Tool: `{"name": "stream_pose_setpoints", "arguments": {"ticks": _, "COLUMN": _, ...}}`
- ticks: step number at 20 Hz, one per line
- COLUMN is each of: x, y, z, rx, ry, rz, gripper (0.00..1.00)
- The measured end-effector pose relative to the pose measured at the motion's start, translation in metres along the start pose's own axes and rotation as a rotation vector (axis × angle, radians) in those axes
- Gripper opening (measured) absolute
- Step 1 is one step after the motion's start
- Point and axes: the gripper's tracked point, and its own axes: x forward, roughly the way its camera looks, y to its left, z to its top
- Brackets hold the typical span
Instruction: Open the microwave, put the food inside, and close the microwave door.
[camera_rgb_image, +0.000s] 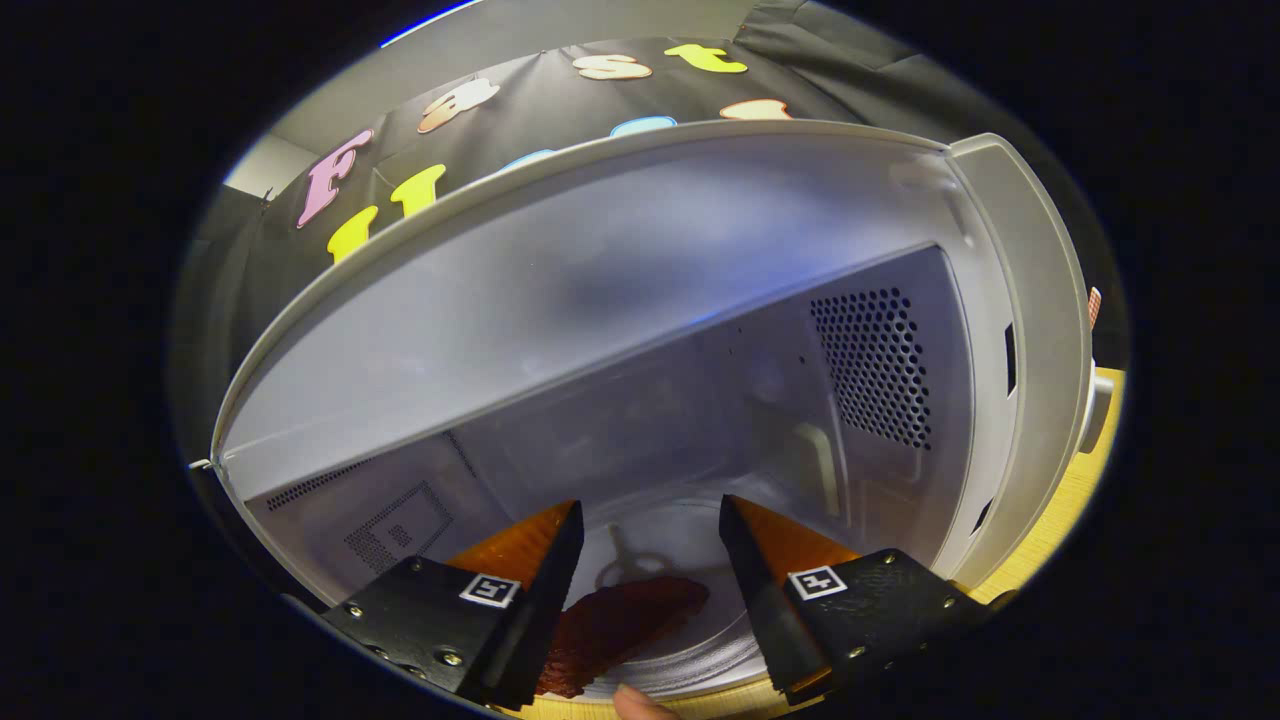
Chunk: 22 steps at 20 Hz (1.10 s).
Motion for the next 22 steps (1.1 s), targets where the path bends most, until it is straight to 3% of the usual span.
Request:
{"name": "stream_pose_setpoints", "arguments": {"ticks": 1, "x": -0.002, "y": 0.003, "z": -0.002, "rx": 0.002, "ry": 0.011, "rz": 0.010, "gripper": 0.88}}
{"name": "stream_pose_setpoints", "arguments": {"ticks": 5, "x": -0.028, "y": 0.017, "z": -0.007, "rx": -0.026, "ry": 0.059, "rz": 0.064, "gripper": 0.88}}
{"name": "stream_pose_setpoints", "arguments": {"ticks": 8, "x": -0.065, "y": 0.040, "z": -0.008, "rx": -0.049, "ry": 0.128, "rz": 0.150, "gripper": 0.89}}
{"name": "stream_pose_setpoints", "arguments": {"ticks": 11, "x": -0.121, "y": 0.064, "z": 0.002, "rx": -0.115, "ry": 0.157, "rz": 0.265, "gripper": 0.89}}
{"name": "stream_pose_setpoints", "arguments": {"ticks": 15, "x": -0.211, "y": 0.099, "z": 0.040, "rx": -0.182, "ry": 0.098, "rz": 0.427, "gripper": 0.88}}
{"name": "stream_pose_setpoints", "arguments": {"ticks": 22, "x": -0.344, "y": 0.139, "z": 0.086, "rx": -0.176, "ry": 0.017, "rz": 0.633, "gripper": 0.88}}
